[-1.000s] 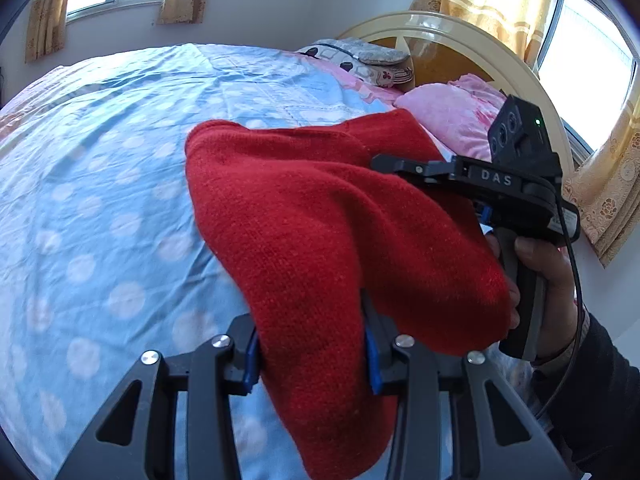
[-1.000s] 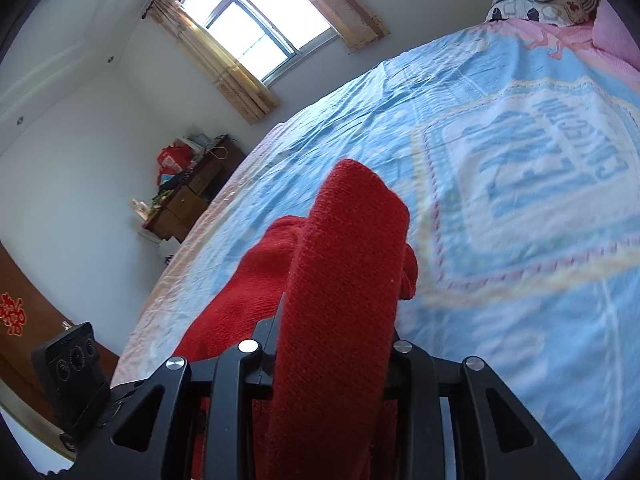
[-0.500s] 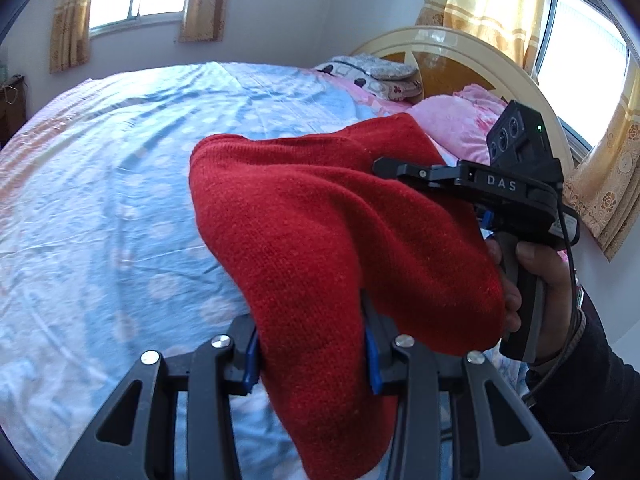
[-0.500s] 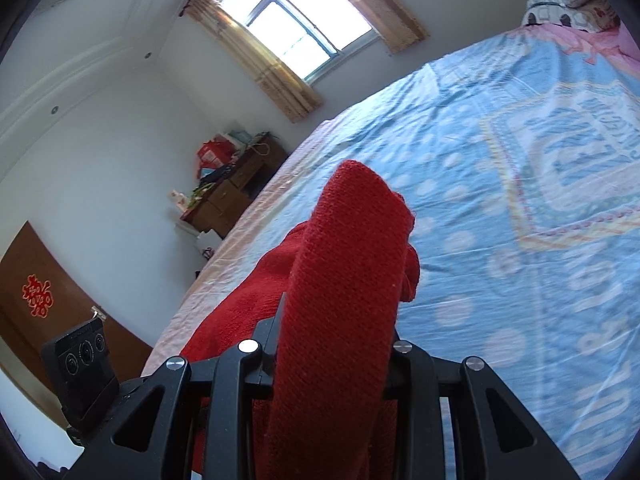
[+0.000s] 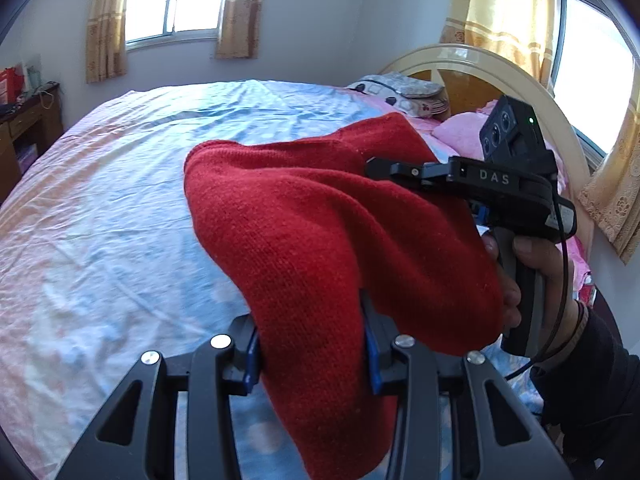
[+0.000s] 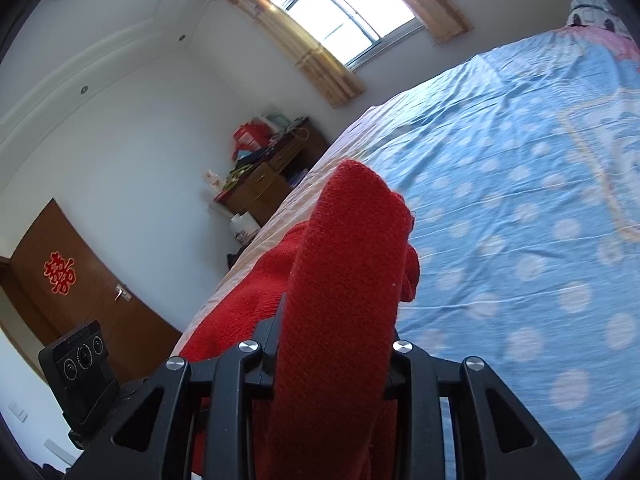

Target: Fold small clothes

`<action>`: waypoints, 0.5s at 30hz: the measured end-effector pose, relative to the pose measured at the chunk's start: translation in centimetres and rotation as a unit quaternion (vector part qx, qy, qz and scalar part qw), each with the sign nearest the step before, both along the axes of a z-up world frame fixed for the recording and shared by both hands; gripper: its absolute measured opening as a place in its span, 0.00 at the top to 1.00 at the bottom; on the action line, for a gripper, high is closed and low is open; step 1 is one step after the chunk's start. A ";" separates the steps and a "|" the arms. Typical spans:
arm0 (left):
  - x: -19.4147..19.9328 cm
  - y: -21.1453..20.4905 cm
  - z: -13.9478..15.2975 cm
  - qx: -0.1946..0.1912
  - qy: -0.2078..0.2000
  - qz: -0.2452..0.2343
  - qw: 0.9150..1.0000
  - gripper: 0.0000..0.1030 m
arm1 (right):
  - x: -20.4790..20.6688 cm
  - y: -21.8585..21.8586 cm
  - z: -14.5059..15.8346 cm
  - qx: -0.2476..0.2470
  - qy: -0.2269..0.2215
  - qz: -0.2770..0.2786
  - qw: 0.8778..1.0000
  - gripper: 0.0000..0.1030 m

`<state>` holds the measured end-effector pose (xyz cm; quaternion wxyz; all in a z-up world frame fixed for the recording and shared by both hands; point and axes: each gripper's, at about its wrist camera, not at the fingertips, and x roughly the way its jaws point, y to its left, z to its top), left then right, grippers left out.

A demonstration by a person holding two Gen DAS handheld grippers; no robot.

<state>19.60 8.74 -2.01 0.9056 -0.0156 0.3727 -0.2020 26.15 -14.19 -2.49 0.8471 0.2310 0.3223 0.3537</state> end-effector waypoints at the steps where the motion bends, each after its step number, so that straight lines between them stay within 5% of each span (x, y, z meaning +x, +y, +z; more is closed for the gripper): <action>1: -0.2 0.5 0.0 0.001 -0.001 0.004 1.000 0.60 | 0.0 0.7 0.0 0.001 0.000 0.005 1.000 0.71; 15: -1.9 4.7 -0.8 0.012 -0.001 0.045 0.999 0.60 | 0.6 7.4 -0.8 -0.005 0.008 0.055 0.998 0.71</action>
